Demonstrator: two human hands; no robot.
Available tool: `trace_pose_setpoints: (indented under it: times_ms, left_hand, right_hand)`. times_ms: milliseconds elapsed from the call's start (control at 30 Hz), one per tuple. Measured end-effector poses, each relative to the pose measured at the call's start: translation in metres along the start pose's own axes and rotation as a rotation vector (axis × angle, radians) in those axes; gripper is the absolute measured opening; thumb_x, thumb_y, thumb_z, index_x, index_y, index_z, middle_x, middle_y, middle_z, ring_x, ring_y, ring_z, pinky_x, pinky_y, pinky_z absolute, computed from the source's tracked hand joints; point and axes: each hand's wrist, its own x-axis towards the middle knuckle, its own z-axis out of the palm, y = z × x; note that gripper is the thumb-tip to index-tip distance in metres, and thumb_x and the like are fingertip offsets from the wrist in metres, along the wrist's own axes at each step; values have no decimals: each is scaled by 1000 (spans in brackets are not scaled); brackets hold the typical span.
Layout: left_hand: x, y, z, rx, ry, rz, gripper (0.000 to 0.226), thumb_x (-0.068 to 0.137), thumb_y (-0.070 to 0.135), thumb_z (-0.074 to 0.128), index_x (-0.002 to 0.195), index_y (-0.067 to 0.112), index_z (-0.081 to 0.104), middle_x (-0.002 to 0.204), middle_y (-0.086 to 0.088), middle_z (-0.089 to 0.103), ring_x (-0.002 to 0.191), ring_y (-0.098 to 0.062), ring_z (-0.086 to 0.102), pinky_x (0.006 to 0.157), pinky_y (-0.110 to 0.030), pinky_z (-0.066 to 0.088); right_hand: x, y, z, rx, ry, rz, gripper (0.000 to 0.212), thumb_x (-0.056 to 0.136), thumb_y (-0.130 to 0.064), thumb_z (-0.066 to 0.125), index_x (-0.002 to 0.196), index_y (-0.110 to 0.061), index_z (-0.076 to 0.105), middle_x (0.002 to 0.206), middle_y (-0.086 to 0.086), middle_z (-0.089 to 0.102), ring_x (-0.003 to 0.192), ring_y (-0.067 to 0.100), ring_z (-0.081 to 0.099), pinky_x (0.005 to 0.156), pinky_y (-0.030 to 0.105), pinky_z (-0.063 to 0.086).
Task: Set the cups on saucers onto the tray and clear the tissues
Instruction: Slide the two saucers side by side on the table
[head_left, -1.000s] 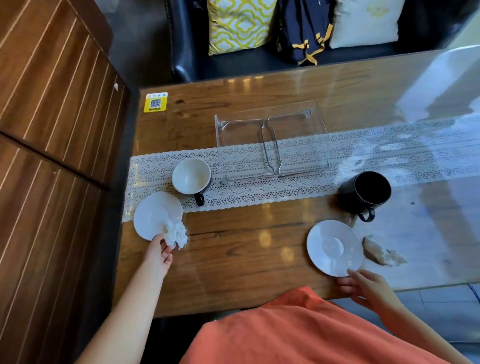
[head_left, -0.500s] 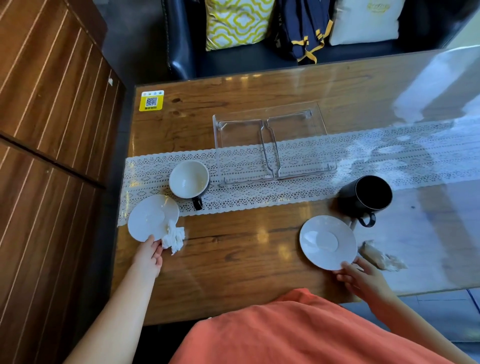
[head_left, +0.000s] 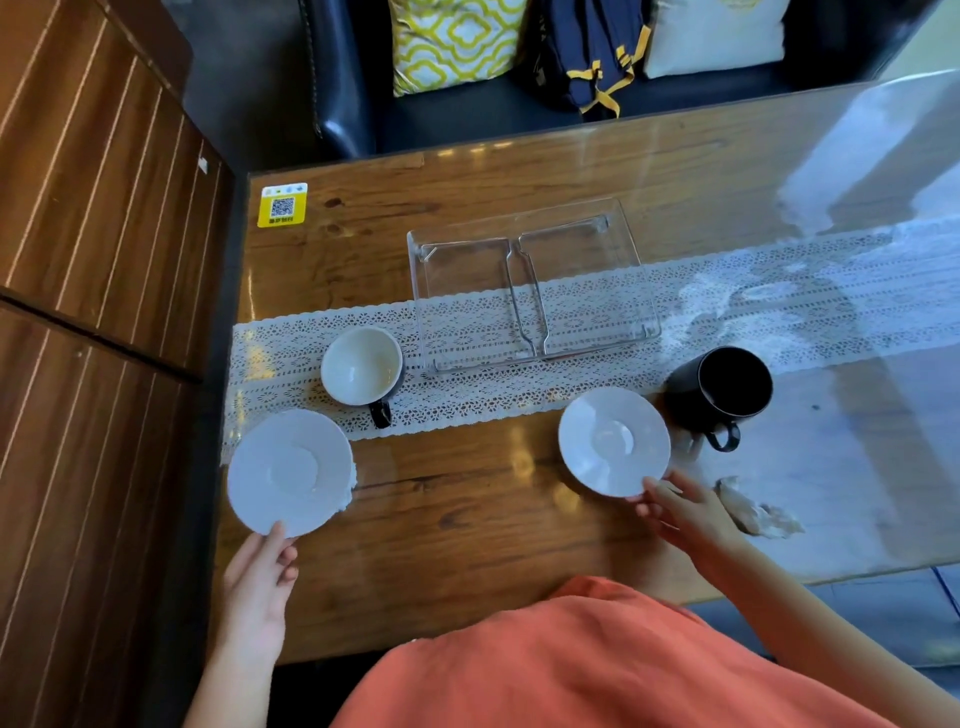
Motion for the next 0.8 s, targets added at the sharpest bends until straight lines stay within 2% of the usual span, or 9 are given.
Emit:
trace_pose_setpoints:
  times_ms: [67, 133, 233, 333, 467, 800]
  left_hand:
    - [-7, 0, 1, 29, -119, 4, 11, 90, 15, 55, 94, 16, 65, 78, 1, 54, 62, -5, 42, 45, -11, 37]
    - [-13, -1, 10, 88, -231, -26, 13, 88, 15, 57, 94, 17, 68, 73, 4, 54, 60, -6, 44, 46, -13, 38]
    - [-21, -4, 41, 155, -374, -109, 12, 84, 13, 60, 91, 17, 70, 66, 6, 55, 57, -5, 47, 47, -15, 35]
    - [-25, -12, 81, 204, -445, -184, 11, 85, 10, 59, 88, 16, 68, 67, 3, 53, 59, -8, 45, 49, -17, 32]
    - [-23, -26, 128, 213, -438, -277, 15, 86, 8, 59, 97, 17, 63, 73, 1, 55, 61, -8, 45, 51, -18, 30]
    - [-8, -40, 176, 266, -307, -330, 11, 85, 6, 60, 87, 17, 62, 78, -5, 62, 57, -9, 45, 36, -14, 28]
  right_hand:
    - [8, -5, 4, 12, 13, 5, 9, 94, -12, 51, 88, -11, 57, 77, 9, 69, 48, 2, 57, 45, 13, 41]
    - [15, -8, 6, 38, 35, 10, 7, 95, -10, 50, 92, -11, 56, 78, 11, 68, 43, 0, 57, 40, 11, 41]
    - [24, -13, 9, 51, 84, 12, 10, 94, -10, 50, 86, -12, 55, 67, 5, 71, 39, -2, 56, 35, 10, 36]
    - [29, -15, 11, 57, 113, 13, 12, 94, -10, 50, 83, -14, 55, 54, -2, 71, 37, -2, 53, 33, 10, 33]
    - [33, -16, 14, 90, 128, 27, 13, 95, -10, 48, 84, -13, 55, 52, -4, 71, 35, -3, 52, 32, 9, 31]
    - [38, -12, 18, 190, 149, 64, 14, 95, -8, 48, 82, -12, 53, 49, -2, 70, 30, -1, 48, 31, 8, 29]
